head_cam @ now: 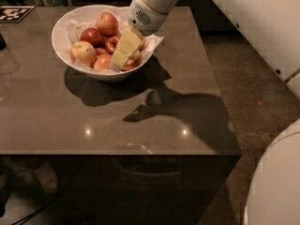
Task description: Pick apple from white bowl
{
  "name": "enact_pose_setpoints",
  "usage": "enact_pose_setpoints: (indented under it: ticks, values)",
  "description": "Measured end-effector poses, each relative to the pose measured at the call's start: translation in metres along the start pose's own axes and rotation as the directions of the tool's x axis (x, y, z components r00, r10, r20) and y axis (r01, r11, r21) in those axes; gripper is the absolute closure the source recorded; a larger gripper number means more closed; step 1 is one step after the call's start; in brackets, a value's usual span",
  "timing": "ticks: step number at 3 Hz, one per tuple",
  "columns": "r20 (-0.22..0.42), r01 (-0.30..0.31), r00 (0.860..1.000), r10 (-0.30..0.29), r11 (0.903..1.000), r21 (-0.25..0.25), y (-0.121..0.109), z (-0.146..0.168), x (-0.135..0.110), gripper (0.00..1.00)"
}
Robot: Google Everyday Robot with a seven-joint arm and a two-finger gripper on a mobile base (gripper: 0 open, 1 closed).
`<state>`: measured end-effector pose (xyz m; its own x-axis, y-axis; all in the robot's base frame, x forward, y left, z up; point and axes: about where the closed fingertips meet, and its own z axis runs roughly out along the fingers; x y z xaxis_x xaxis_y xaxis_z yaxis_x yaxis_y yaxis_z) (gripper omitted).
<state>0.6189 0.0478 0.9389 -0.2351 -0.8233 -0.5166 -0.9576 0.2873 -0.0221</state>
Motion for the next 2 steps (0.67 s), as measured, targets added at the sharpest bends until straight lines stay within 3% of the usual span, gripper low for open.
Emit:
enact_pose_setpoints:
  ticks: [2]
  values:
    - [0.003,-0.047,0.999,0.047,0.9985,-0.029,0.002,0.017,0.003,0.00]
